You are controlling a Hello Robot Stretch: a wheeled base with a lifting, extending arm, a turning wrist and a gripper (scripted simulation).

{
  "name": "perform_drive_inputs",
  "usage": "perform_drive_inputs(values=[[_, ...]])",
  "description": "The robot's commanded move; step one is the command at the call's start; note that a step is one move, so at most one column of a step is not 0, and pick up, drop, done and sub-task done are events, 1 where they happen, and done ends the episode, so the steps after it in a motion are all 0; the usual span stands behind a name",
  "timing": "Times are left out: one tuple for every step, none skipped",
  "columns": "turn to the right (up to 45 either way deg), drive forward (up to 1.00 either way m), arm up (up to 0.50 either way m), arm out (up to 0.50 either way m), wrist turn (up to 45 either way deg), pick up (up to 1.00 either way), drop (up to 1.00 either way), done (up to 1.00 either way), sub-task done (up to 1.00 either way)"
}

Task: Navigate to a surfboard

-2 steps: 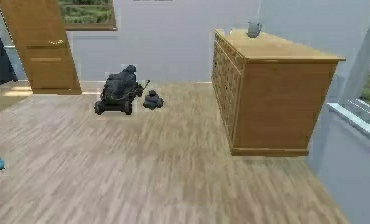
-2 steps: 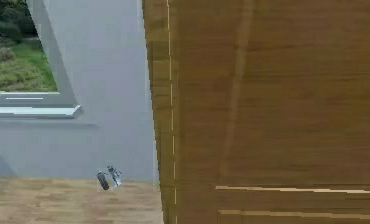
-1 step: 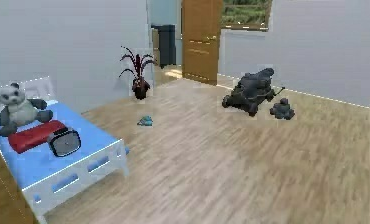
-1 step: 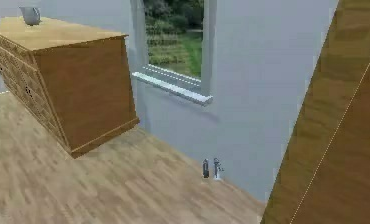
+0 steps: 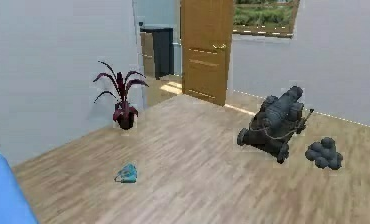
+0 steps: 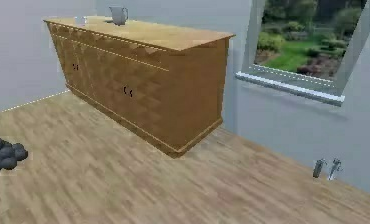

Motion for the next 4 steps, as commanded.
perform_drive_inputs(values=[[0.0, 1.0, 0.0, 0.0, 0.0, 0.0, 0.0, 0.0, 0.0], [-3.0, 0.0, 0.0, 0.0, 0.0, 0.0, 0.0, 0.0, 0.0], [0.0, 0.85, 0.0, 0.0, 0.0, 0.0, 0.0, 0.0, 0.0], [3.0, 0.0, 0.0, 0.0, 0.0, 0.0, 0.0, 0.0, 0.0]])
